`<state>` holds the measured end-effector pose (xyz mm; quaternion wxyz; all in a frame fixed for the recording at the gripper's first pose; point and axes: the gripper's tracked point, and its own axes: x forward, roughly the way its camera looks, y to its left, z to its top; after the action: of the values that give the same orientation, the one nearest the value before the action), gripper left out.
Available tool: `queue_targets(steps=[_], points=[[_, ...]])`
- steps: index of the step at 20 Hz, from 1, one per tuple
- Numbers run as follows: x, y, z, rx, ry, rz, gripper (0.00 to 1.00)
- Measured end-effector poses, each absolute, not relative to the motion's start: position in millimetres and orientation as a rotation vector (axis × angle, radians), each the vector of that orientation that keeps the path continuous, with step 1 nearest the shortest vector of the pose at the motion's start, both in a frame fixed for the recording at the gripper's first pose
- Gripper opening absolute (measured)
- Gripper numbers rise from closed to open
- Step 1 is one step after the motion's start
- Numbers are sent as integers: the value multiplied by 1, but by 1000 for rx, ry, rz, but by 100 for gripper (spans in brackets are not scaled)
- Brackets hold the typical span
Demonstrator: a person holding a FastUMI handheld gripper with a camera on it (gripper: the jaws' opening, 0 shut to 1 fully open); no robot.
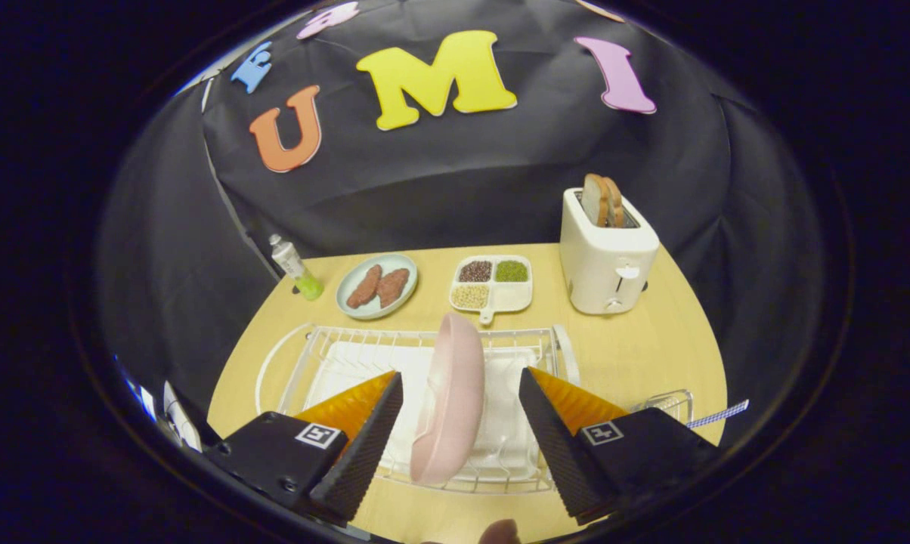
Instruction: Take the plate from the dish rack, then take the spoon from the basket and place it into the plate.
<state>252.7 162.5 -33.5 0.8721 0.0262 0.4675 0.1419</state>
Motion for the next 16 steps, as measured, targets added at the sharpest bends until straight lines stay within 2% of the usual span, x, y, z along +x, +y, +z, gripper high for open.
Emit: queue_targets(steps=[2, 6, 9, 12, 13, 16], points=[[257, 167, -45, 71, 1032, 284, 98], [256, 177, -60, 119, 1133, 265, 86], [257, 179, -64, 113, 1158, 237, 70], [257, 173, -68, 100, 1168, 159, 49], [256, 171, -66, 84, 1164, 131, 38], [259, 164, -55, 33, 1133, 64, 34]])
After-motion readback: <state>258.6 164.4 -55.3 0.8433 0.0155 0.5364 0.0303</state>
